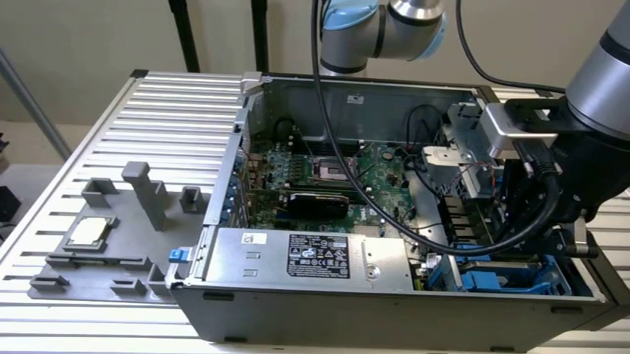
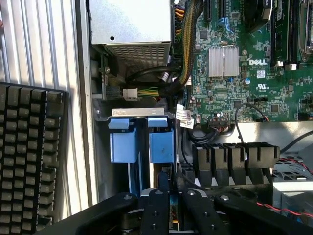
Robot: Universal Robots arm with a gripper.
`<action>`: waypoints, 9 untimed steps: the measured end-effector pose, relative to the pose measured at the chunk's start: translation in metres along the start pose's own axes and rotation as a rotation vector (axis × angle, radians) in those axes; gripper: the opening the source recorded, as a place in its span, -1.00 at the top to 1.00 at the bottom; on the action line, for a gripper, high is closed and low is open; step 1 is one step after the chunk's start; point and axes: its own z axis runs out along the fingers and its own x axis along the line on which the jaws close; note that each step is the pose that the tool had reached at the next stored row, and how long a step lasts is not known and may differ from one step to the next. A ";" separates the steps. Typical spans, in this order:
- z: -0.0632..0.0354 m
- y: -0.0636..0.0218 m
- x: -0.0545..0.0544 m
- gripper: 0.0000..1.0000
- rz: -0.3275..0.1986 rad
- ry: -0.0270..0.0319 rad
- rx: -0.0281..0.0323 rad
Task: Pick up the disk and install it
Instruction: 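Insert the second disk wire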
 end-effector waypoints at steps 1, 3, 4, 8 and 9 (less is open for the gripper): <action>-0.0002 0.0000 0.000 0.67 0.000 -0.0002 0.0000; -0.0010 0.0000 0.000 0.67 0.000 -0.0004 0.0000; -0.0013 0.0000 0.000 0.67 0.000 -0.0005 0.0000; -0.0030 -0.0001 0.000 0.67 0.000 0.0000 0.0001; -0.0034 -0.0001 0.000 0.67 0.000 0.0000 0.0000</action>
